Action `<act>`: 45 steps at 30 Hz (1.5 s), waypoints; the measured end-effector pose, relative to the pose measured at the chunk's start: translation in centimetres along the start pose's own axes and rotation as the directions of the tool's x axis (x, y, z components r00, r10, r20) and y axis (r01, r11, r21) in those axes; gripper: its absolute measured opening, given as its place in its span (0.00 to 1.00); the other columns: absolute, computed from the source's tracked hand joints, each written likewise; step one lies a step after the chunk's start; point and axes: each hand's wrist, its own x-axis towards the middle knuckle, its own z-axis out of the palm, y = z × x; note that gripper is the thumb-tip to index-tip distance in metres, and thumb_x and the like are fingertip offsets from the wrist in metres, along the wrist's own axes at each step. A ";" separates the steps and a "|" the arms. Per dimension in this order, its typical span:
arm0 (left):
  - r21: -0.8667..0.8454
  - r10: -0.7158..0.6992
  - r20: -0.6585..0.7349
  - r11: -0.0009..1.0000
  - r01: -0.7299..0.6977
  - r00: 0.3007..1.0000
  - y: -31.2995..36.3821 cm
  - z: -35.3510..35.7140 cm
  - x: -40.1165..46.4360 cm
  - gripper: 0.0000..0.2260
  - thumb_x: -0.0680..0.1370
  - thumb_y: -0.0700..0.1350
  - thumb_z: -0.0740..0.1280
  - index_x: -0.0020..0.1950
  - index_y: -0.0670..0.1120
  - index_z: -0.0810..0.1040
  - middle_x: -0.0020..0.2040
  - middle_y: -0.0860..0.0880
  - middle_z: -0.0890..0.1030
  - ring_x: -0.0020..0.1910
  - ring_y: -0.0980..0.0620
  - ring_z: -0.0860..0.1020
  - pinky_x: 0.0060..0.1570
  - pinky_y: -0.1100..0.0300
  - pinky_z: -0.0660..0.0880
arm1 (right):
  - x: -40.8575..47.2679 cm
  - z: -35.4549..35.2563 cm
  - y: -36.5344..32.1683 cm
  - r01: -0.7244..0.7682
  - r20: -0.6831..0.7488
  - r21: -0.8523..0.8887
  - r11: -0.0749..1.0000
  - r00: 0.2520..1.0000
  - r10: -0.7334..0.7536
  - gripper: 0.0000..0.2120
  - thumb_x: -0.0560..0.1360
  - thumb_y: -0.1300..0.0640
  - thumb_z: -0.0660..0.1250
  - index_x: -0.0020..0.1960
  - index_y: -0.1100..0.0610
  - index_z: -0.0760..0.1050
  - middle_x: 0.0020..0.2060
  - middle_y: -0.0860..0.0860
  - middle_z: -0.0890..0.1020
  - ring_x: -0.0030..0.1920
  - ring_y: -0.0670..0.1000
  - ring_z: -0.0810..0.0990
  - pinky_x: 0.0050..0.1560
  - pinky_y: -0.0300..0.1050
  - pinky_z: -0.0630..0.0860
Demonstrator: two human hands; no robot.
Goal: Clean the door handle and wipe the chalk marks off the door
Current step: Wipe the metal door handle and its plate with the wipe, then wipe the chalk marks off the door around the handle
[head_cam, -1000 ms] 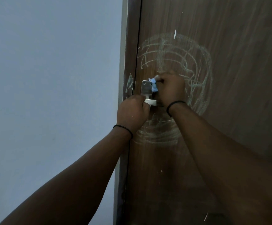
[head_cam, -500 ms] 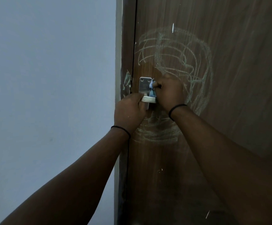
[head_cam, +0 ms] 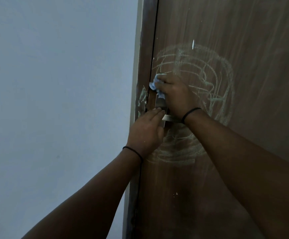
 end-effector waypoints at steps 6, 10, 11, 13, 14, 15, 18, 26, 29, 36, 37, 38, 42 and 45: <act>0.059 -0.044 -0.063 0.997 0.048 0.997 0.2 0.1 2.4 0.21 0.81 0.48 0.55 0.69 0.41 0.74 0.69 0.44 0.75 0.71 0.47 0.70 0.70 0.53 0.66 | 4.3 -2.3 1.5 -0.069 -0.155 -0.015 0.998 0.986 0.065 0.07 0.75 0.64 0.64 0.47 0.60 0.81 0.45 0.51 0.82 0.46 0.44 0.80 0.45 0.42 0.78; 0.099 0.016 -0.013 0.995 -0.015 1.000 0.4 0.6 3.1 0.21 0.81 0.48 0.53 0.72 0.42 0.71 0.73 0.45 0.70 0.75 0.48 0.63 0.75 0.51 0.59 | 5.0 -1.1 0.5 -0.033 0.010 -0.164 0.986 0.999 0.035 0.11 0.74 0.65 0.63 0.50 0.58 0.82 0.49 0.57 0.80 0.52 0.57 0.77 0.48 0.43 0.69; 0.109 0.016 0.004 0.994 -0.016 1.000 0.5 0.7 3.1 0.22 0.81 0.47 0.52 0.73 0.43 0.70 0.74 0.45 0.69 0.76 0.49 0.62 0.75 0.52 0.57 | 4.3 -0.8 0.4 -0.010 0.027 -0.143 0.990 1.000 0.014 0.09 0.73 0.65 0.66 0.49 0.59 0.83 0.48 0.57 0.81 0.51 0.57 0.78 0.47 0.40 0.68; 0.139 0.009 0.025 0.990 -0.012 1.000 0.3 0.9 2.9 0.23 0.81 0.48 0.50 0.74 0.44 0.68 0.76 0.46 0.66 0.77 0.50 0.59 0.77 0.55 0.52 | 2.3 -0.9 0.1 0.040 0.047 -0.050 0.998 0.998 -0.038 0.05 0.70 0.66 0.71 0.46 0.62 0.84 0.43 0.58 0.82 0.46 0.56 0.80 0.46 0.34 0.65; 0.156 0.007 0.033 0.988 -0.012 0.999 0.2 0.9 2.9 0.24 0.81 0.48 0.49 0.75 0.44 0.67 0.76 0.47 0.65 0.77 0.51 0.58 0.77 0.56 0.50 | 1.6 -1.1 0.1 0.100 0.045 -0.035 0.994 0.994 -0.098 0.05 0.69 0.67 0.73 0.44 0.63 0.84 0.41 0.58 0.83 0.43 0.56 0.81 0.45 0.32 0.65; 0.171 0.007 0.040 0.985 -0.013 0.999 0.1 1.0 2.9 0.24 0.80 0.49 0.48 0.75 0.45 0.66 0.76 0.47 0.65 0.77 0.51 0.58 0.77 0.57 0.49 | 1.5 -1.4 0.3 0.133 0.067 -0.030 0.991 0.989 -0.130 0.05 0.68 0.67 0.73 0.44 0.64 0.84 0.41 0.58 0.83 0.43 0.56 0.81 0.45 0.33 0.67; 0.179 0.007 0.057 0.984 -0.017 0.998 0.1 0.8 2.9 0.27 0.79 0.50 0.45 0.76 0.45 0.64 0.76 0.48 0.64 0.77 0.52 0.58 0.76 0.58 0.49 | 3.9 -2.3 1.1 0.061 0.035 -0.057 0.996 0.998 -0.060 0.07 0.70 0.65 0.71 0.48 0.62 0.84 0.47 0.58 0.83 0.48 0.56 0.81 0.47 0.37 0.72; 0.150 -0.016 0.059 0.989 0.007 0.998 0.1 0.9 2.8 0.27 0.79 0.50 0.44 0.76 0.46 0.64 0.77 0.49 0.63 0.78 0.53 0.57 0.76 0.59 0.47 | 5.8 -2.3 0.5 0.138 0.133 -0.104 0.985 0.983 -0.124 0.12 0.72 0.60 0.71 0.54 0.61 0.82 0.55 0.58 0.81 0.57 0.56 0.78 0.57 0.43 0.73; 0.152 -0.018 0.077 0.988 0.006 0.997 -0.1 0.9 2.7 0.26 0.80 0.49 0.46 0.76 0.45 0.63 0.77 0.49 0.62 0.78 0.54 0.56 0.76 0.58 0.49 | 3.0 -1.9 1.9 0.191 0.127 -0.150 0.970 0.977 -0.173 0.10 0.75 0.62 0.69 0.55 0.62 0.82 0.55 0.57 0.81 0.56 0.55 0.79 0.56 0.41 0.74; 0.153 -0.029 0.072 0.988 0.018 0.997 -0.1 1.1 2.6 0.25 0.80 0.50 0.47 0.76 0.46 0.63 0.77 0.50 0.61 0.78 0.55 0.54 0.76 0.59 0.45 | 4.9 -2.9 3.0 0.049 -0.110 -0.171 0.984 0.992 -0.068 0.16 0.79 0.64 0.59 0.66 0.64 0.73 0.64 0.59 0.77 0.66 0.57 0.74 0.68 0.52 0.71; 0.152 -0.030 0.073 0.988 0.019 0.997 -0.1 1.1 2.6 0.25 0.80 0.50 0.45 0.77 0.47 0.62 0.78 0.50 0.61 0.78 0.55 0.54 0.77 0.59 0.46 | 4.5 -2.5 3.0 0.097 -0.041 -0.236 0.967 0.993 -0.109 0.18 0.79 0.65 0.58 0.68 0.64 0.71 0.69 0.60 0.72 0.71 0.60 0.69 0.72 0.54 0.66; 0.150 -0.029 0.073 0.988 0.017 0.997 -0.1 1.2 2.6 0.26 0.80 0.51 0.44 0.77 0.47 0.62 0.78 0.50 0.61 0.78 0.55 0.54 0.77 0.58 0.47 | 3.9 -2.2 3.1 0.129 0.020 -0.237 0.963 0.992 -0.128 0.19 0.79 0.65 0.57 0.70 0.63 0.69 0.71 0.60 0.69 0.73 0.60 0.64 0.73 0.54 0.63; 0.139 -0.007 0.081 0.990 -0.004 0.997 -0.1 1.0 2.6 0.28 0.79 0.52 0.41 0.77 0.46 0.62 0.77 0.49 0.62 0.78 0.55 0.55 0.77 0.55 0.51 | -1.0 -1.7 4.4 0.225 0.181 -0.184 0.957 0.965 -0.192 0.22 0.78 0.64 0.61 0.71 0.61 0.68 0.72 0.57 0.68 0.75 0.57 0.62 0.71 0.57 0.66; 0.118 -0.001 0.030 0.993 -0.003 1.000 0.3 0.4 2.8 0.25 0.81 0.50 0.46 0.74 0.43 0.68 0.74 0.46 0.69 0.75 0.51 0.64 0.76 0.53 0.58 | -3.6 -2.5 5.7 0.239 0.297 -0.233 0.943 0.940 -0.165 0.25 0.78 0.61 0.64 0.74 0.58 0.65 0.74 0.54 0.65 0.76 0.54 0.59 0.73 0.54 0.63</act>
